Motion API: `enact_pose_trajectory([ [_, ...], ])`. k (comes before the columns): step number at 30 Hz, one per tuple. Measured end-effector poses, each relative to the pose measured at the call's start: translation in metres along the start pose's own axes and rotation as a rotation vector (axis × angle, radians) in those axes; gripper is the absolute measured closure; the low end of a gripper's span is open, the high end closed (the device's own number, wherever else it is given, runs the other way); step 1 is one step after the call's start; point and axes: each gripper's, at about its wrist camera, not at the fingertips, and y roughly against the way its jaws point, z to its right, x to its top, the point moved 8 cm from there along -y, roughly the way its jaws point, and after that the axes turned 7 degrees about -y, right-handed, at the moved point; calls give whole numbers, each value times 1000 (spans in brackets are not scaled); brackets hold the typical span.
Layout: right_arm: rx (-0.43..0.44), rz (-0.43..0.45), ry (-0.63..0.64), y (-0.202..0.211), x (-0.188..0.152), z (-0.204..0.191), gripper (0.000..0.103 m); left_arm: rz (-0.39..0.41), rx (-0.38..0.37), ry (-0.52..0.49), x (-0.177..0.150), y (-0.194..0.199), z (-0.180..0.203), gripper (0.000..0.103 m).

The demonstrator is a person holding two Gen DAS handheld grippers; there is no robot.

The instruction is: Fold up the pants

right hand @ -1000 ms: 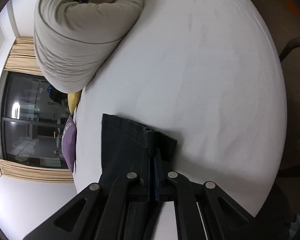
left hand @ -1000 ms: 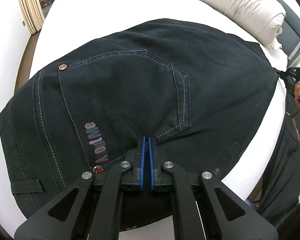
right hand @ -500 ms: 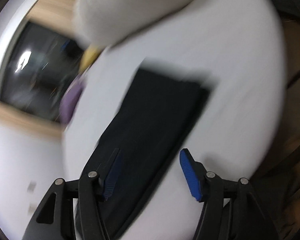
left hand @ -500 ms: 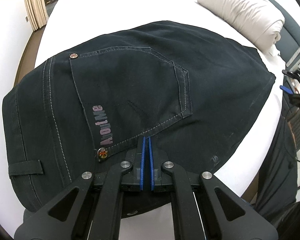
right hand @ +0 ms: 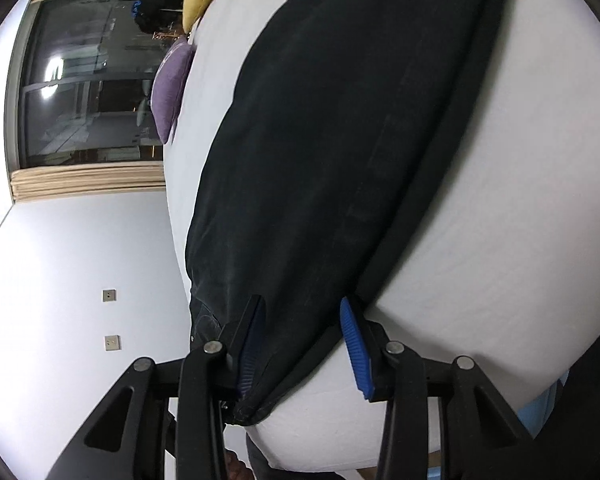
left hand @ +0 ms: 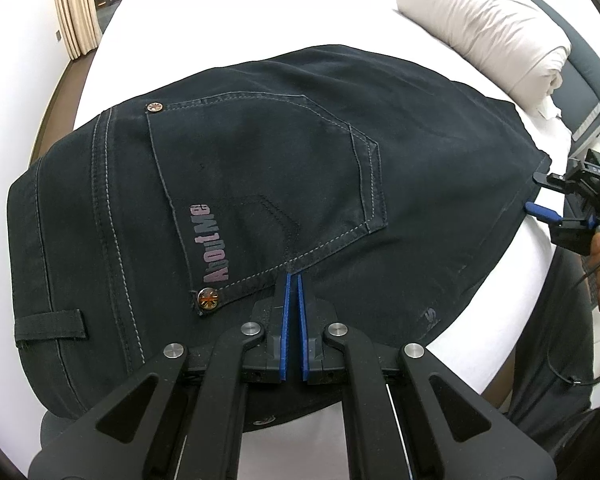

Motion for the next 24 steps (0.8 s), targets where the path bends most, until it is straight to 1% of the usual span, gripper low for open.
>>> enact_pose_trajectory([
  [6,12,-52,-18,-17,0,-4,61,-1,6,1,0,0,1,100],
  [8,1,-51,-8,-24,3,-5,73,-1,9,2,0,0,1,100],
  [9,-6,-53,-6,-26,4,-4,91,-1,10,2,0,0,2,100],
  [10,-14,-51,1,-27,4,-3,97,-2,11,2,0,1,2,100],
  [13,-28,-34,51,-23,-1,-3,99,-6,9,-3,0,1,3,100],
  [17,-25,-11,37,-13,-7,8,100,-21,11,-22,-2,4,5,100],
  [20,-15,-24,8,-21,-3,15,101,-19,4,-19,-5,4,4,100],
  [22,-26,-21,28,-19,-2,14,102,-17,3,-12,-6,6,3,100],
  [23,-31,-31,36,-19,-2,12,102,-17,3,-11,-6,6,3,100],
  [24,-32,-44,30,-16,-3,10,98,-16,3,-11,-7,7,2,100],
])
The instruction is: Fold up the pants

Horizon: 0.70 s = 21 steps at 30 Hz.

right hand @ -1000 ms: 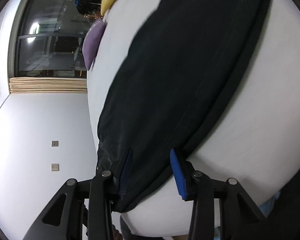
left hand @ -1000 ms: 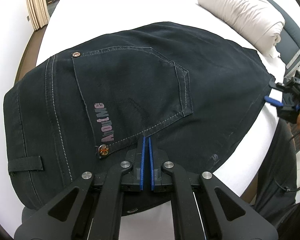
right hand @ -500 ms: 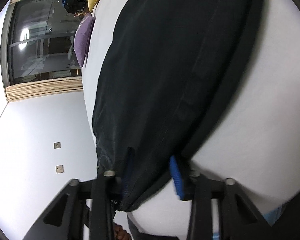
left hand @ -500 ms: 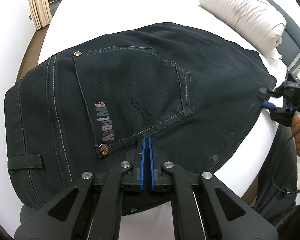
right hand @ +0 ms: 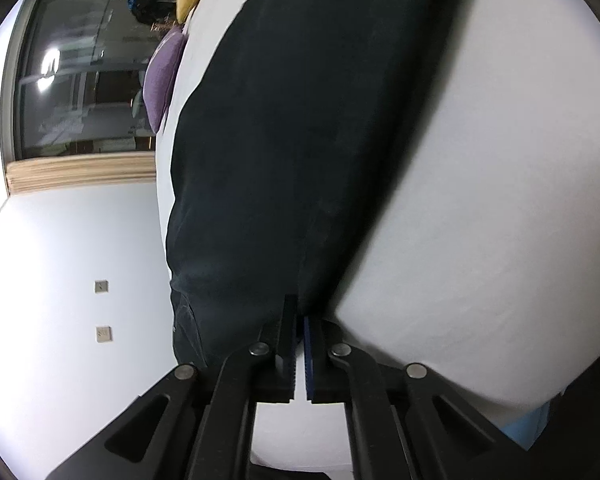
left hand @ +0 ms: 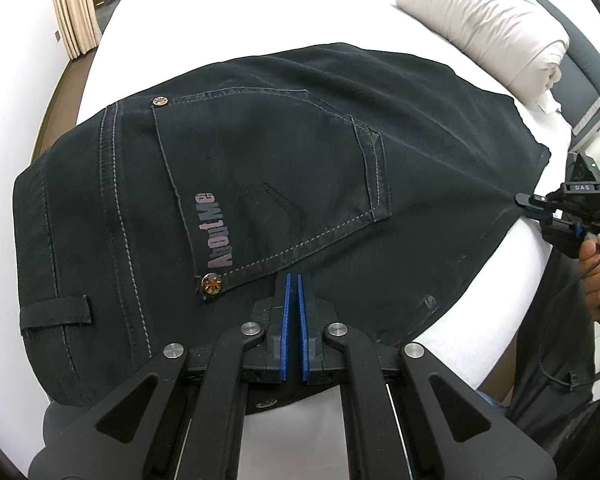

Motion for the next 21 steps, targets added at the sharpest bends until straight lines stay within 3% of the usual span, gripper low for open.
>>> enact_pose_trajectory([
  [2,-53,-8,22,12,-3,-6,81,-2,4,-6,-2,3,-1,100],
  [3,-85,21,69,22,-2,-14,65,-3,4,-8,-4,3,-1,100],
  [5,-116,56,179,34,-2,-35,63,-4,0,-5,-7,5,-2,100],
  [7,-67,36,238,29,-8,-62,63,-3,-5,4,-9,5,-2,100],
  [11,87,-110,315,-24,-30,-111,63,-10,22,-19,-12,4,2,100],
  [14,70,-178,295,-72,-29,-103,63,-17,20,-23,-14,6,2,100],
  [15,41,-188,271,-81,-26,-89,63,-19,17,-20,-15,7,1,100],
  [16,22,-182,246,-86,-22,-76,89,-22,13,-15,-15,8,0,100],
  [17,19,-173,221,-84,-17,-62,103,-25,14,-8,-14,10,2,100],
  [19,82,-148,162,-65,-8,-44,103,-10,37,-13,-6,17,2,100],
  [21,66,-77,129,-37,8,-27,103,37,29,-6,11,24,3,100],
])
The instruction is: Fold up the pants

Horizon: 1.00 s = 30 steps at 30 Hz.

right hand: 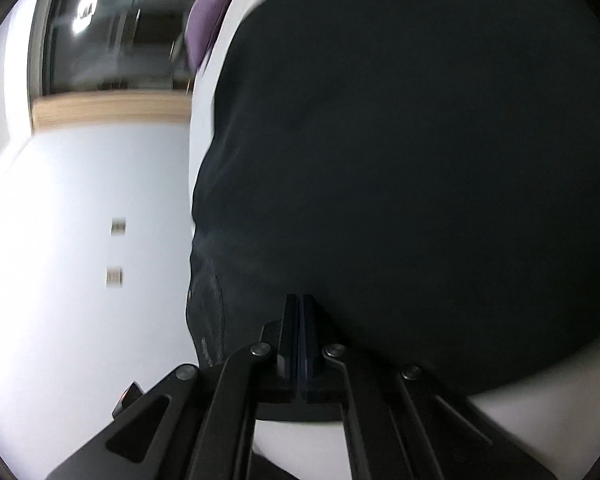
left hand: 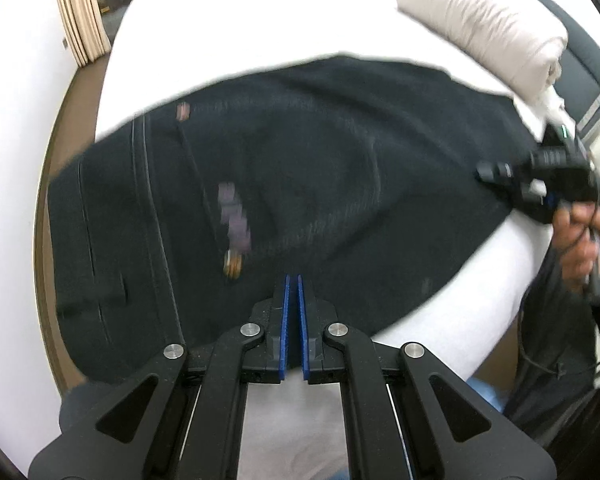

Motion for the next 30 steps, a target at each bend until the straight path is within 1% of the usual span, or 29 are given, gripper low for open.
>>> enact_pose_trajectory([
  [1,-15,29,-15,11,5,4,103,25,-13,7,11,1,2,100],
  [2,-46,77,-22,28,14,7,103,57,-26,14,26,0,5,100],
  [3,-69,112,-5,38,20,4,101,77,-28,13,43,-4,9,100],
  [4,-81,135,24,43,25,-4,96,85,-30,8,55,-9,13,100],
  [5,-67,142,68,45,31,-19,96,97,-38,-6,70,-17,20,100],
  [6,-33,125,104,40,35,-36,96,103,-48,-23,85,-29,27,100],
  [8,47,68,157,16,41,-68,94,60,-45,-50,102,-60,38,100],
  [10,97,9,167,-9,52,-74,79,-6,-4,-78,107,-95,44,100],
  [11,81,-12,149,-22,56,-70,78,-2,3,-78,106,-100,45,100],
  [12,51,-25,118,-32,64,-58,78,15,2,-70,106,-101,44,100],
  [13,67,-31,93,-35,75,-48,92,24,-12,-54,103,-99,42,100],
  [14,70,-16,83,-33,83,-39,103,26,-28,-41,101,-97,40,100],
  [16,105,97,45,-1,112,-18,103,34,-69,-10,93,-93,34,100],
  [17,89,179,36,25,128,-7,103,37,-93,14,88,-92,30,98],
  [18,72,245,25,46,140,3,103,41,-101,37,85,-90,25,96],
  [19,48,339,-3,78,157,19,103,43,-117,59,83,-89,21,96],
  [20,32,410,-36,103,169,33,103,48,-136,82,81,-88,17,96],
  [21,9,488,-85,130,178,47,103,55,-139,92,78,-85,16,96],
  [22,-43,574,-141,163,189,66,103,60,-128,97,76,-81,14,96],
  [23,-93,627,-170,184,193,75,103,60,-113,102,70,-75,10,96],
  [24,-140,665,-187,203,194,78,103,60,-89,107,71,-70,10,96],
  [25,-152,679,-170,212,192,70,96,66,-70,110,71,-61,6,96],
  [26,-123,663,-127,209,186,52,95,89,-67,114,73,-47,2,96],
  [27,-65,628,-89,198,177,33,95,122,-79,119,82,-39,1,95],
  [28,14,565,-47,177,164,7,95,153,-87,125,96,-36,1,95],
  [29,83,466,11,139,146,-26,94,175,-97,126,110,-37,3,95],
  [30,105,394,49,107,128,-50,90,192,-103,118,124,-41,7,95],
])
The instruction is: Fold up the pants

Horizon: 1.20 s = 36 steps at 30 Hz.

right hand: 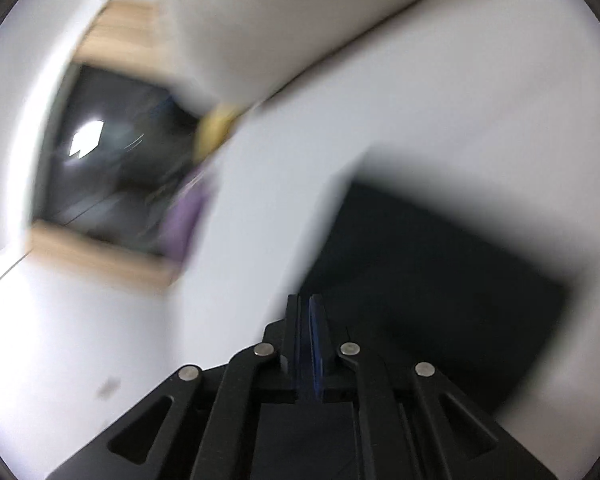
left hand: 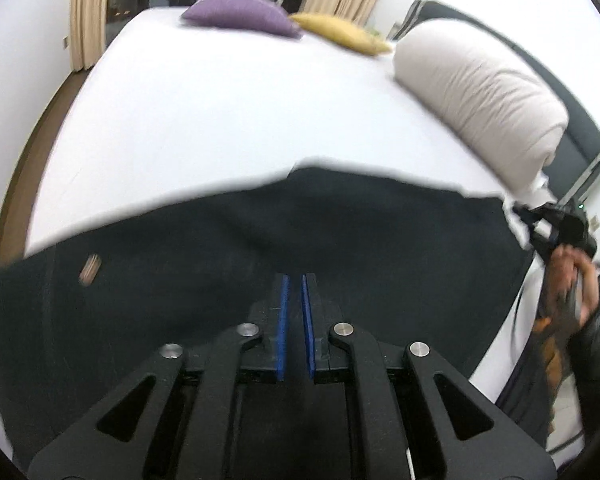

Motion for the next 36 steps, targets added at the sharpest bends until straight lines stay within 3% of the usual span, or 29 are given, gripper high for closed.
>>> enact_pose_trajectory([
  [3,78,-259,62,-94,-91,-48,88,4,-37,-37,26,-36,14,95],
  [5,63,-372,71,-140,-131,-51,88,-63,-41,-17,21,-61,12,95],
  [6,32,-386,57,-155,-138,-43,88,-101,-16,-23,13,-75,7,95],
  [8,28,-348,-49,-163,-117,-13,103,-79,-49,-11,2,-81,-2,95],
  [10,40,-259,-65,-151,-85,-1,103,-55,-122,70,-1,-77,-13,95],
  [13,-16,-48,-82,-101,-7,31,103,-28,-145,137,0,-71,-35,95],
  [14,-45,8,-91,-87,5,39,103,-22,-145,144,-2,-68,-38,95],
  [16,-107,165,-145,-50,59,69,103,-7,-131,155,-4,-61,-47,95],
  [18,-134,230,-193,-21,85,86,103,9,-114,159,-9,-50,-55,95],
  [20,-190,260,-156,5,97,80,103,31,-89,160,-10,-37,-64,95],
  [21,-231,287,-103,7,92,60,95,43,-25,158,-10,-27,-72,95],
  [22,-221,281,-64,19,89,58,94,62,8,177,-11,-15,-83,95],
  [24,-116,209,-36,28,71,40,94,98,54,228,-13,9,-104,95],
  [26,-9,109,-2,6,22,11,93,117,110,259,-16,25,-110,95],
  [29,110,-150,26,-47,-79,-17,86,139,57,299,-19,32,-97,95],
  [31,116,-315,2,-80,-136,-15,84,76,55,216,-14,10,-64,95],
  [32,71,-366,-4,-97,-162,-3,84,40,70,181,-19,1,-56,95],
  [33,46,-363,-2,-111,-158,4,89,7,80,164,-27,-8,-52,95],
  [34,41,-343,-6,-110,-153,13,103,-15,86,171,-37,-15,-51,95],
  [36,35,-264,-34,-91,-123,24,103,10,78,182,-48,-14,-46,95],
])
